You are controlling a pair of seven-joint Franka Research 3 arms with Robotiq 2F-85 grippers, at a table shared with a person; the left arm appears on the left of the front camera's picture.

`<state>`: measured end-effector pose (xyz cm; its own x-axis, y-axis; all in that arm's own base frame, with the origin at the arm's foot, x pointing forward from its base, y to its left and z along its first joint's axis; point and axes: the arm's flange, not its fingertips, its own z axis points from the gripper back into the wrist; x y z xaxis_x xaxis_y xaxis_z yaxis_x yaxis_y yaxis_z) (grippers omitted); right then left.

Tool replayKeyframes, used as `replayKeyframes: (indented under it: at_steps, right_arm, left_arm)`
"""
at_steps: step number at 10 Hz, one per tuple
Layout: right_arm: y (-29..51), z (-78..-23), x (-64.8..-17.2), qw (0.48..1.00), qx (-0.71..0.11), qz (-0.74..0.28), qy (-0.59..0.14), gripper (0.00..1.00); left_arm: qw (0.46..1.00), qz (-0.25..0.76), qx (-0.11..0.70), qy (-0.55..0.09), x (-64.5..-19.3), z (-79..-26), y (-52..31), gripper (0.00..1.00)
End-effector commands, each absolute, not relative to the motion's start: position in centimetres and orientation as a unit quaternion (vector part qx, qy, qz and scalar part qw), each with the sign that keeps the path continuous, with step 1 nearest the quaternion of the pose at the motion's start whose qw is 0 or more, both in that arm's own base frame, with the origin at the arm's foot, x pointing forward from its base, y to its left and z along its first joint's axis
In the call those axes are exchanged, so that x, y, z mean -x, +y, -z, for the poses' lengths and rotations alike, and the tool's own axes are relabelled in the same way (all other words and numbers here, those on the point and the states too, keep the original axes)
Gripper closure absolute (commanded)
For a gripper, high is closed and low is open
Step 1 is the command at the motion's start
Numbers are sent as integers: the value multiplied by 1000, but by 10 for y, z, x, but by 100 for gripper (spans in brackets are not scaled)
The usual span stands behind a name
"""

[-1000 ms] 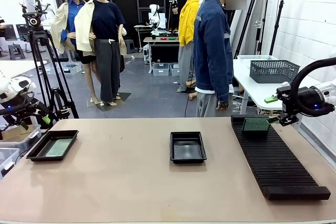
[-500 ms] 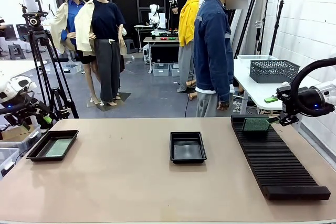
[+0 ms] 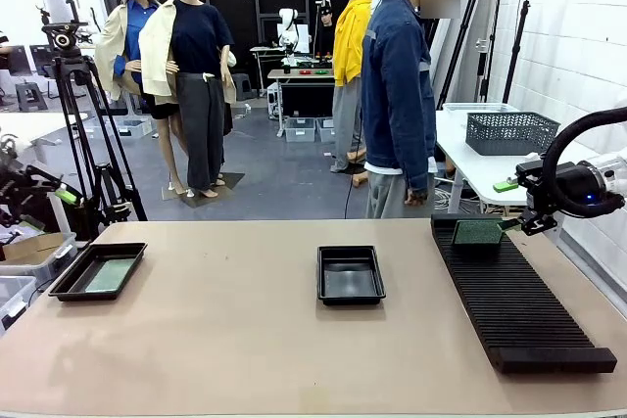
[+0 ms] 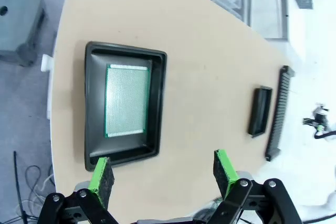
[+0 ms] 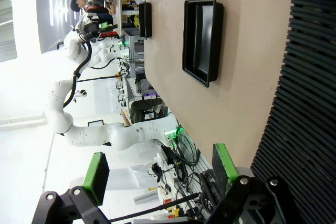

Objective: Inspect and transfer BCBs to ESD trays.
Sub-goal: Pick up the Blank PCB from the PCB Rack and place it in the right ESD tray.

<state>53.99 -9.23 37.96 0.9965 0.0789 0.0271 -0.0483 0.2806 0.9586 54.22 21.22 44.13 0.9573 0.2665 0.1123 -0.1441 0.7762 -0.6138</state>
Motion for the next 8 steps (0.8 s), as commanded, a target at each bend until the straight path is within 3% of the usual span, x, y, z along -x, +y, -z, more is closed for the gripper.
replayKeyframes:
  at_steps: [1, 8]
  right_arm:
    - [-89, -380, -536, 806, -591, -36, 14, 0]
    - [-89, -380, -536, 806, -591, -36, 14, 0]
  left_arm:
    - [912, -97, 390, -80, -540, -447, 230, 0]
    - [852, -53, 515, -74, -514, -441, 256, 0]
